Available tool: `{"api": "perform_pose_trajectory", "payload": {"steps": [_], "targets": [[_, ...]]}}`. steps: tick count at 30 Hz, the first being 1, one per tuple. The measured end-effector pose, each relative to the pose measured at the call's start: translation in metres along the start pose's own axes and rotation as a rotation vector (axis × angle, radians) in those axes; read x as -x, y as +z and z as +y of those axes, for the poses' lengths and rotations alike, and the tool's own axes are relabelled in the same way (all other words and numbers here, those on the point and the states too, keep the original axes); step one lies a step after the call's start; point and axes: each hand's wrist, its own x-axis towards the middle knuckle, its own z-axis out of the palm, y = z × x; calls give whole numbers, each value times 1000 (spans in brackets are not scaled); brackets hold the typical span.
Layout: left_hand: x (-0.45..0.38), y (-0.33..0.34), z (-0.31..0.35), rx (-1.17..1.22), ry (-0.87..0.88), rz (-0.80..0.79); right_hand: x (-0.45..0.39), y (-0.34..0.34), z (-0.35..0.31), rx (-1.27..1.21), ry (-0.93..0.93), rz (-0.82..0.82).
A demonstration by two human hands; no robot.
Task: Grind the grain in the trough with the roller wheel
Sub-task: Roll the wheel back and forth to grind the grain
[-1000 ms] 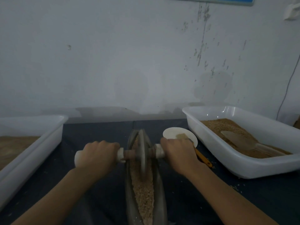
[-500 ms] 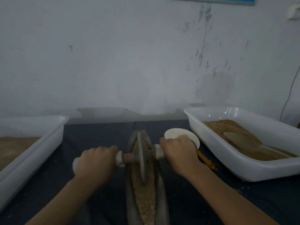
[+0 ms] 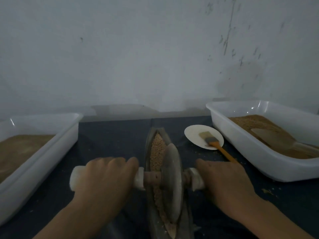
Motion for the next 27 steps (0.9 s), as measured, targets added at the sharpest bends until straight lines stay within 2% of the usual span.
{"api": "perform_pose_trajectory", "payload": {"steps": [3,7,11,16,18,20,22,24,27], "targets": [[-23,17,-3,-22,-78,-69,-17,8,5,-25,41,-1],[-66,52,-19,61,-144,-94,-67,18,10,39,-1,133],[-81,63,-23,129,-211,-76,-105,14,10,86,10,142],[-36,37,-8,67,-164,-87,-58,8,4,6,-16,141],[-12,22,-4,33,-53,-13,-27,6,1,-7,-49,238],[2,10,-2,81,66,78,-5,6,-1,15,-59,265],[1,8,-1,114,33,57,1,11,0,30,-46,226],[-13,21,-1,40,-13,42,-13,14,1,48,-2,178],[-49,42,-11,19,-112,-4,-50,23,6,32,19,206]]}}
